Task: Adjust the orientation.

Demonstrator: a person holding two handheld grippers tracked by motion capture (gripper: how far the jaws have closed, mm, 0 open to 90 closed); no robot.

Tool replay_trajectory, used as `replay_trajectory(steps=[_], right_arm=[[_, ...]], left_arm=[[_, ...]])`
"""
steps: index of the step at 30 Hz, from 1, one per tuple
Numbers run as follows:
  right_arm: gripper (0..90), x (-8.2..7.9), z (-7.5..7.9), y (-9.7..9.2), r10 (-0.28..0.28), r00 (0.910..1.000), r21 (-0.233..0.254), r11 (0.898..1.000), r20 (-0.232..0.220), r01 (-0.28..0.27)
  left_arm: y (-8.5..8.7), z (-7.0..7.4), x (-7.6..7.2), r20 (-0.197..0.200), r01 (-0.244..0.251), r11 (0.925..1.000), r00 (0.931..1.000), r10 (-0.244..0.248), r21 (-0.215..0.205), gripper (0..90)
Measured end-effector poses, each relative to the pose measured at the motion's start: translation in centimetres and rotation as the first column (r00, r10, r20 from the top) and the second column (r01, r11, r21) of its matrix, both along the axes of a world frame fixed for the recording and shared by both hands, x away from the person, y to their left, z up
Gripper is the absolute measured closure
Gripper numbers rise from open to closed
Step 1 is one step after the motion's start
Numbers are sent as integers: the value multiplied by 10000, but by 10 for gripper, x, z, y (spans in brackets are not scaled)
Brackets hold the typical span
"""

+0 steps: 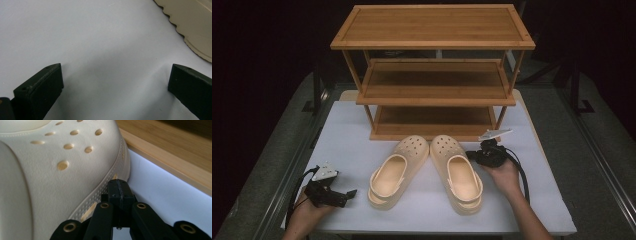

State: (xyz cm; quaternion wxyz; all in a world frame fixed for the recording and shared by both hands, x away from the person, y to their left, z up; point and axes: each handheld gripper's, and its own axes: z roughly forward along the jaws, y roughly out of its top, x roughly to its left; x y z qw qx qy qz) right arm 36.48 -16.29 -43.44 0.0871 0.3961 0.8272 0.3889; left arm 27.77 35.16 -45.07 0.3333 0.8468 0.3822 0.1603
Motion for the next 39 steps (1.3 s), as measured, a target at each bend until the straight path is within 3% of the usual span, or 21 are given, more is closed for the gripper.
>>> replay_trajectory(steps=[6,8,10,17,25,29,34,35,39], right_arm=[[895,-1,2,-1,-43,10000,176,9998,-29,43],[838,-5,5,-3,-137,9999,138,9998,-21,137],[798,-11,10,-7,-230,9997,29,9997,90,230],[740,-44,31,-26,-528,9974,367,9980,487,511],[671,-73,51,-23,-104,9969,699,9975,784,49],[643,-75,49,-10,166,9974,683,9974,699,-214],[665,-70,38,-1,184,9984,406,9990,536,-205],[744,-67,33,0,216,9986,319,9992,489,-232],[793,-68,36,-1,170,9977,210,9996,656,-184]], left_arm=[[0,0,0,9,-8,10000,10000,8,-11,0],[0,0,0,13,-12,10000,10000,12,-5,0],[0,0,0,4,-13,10000,10000,13,-13,0],[0,0,0,4,-4,10000,10000,4,5,0],[0,0,0,8,-18,10000,10000,18,-15,0],[0,0,0,8,-11,10000,10000,11,2,0],[0,0,0,-2,-8,10000,10000,8,1,0],[0,0,0,2,-10,10000,10000,10,3,0],[0,0,0,-1,-1,10000,10000,1,6,0]])
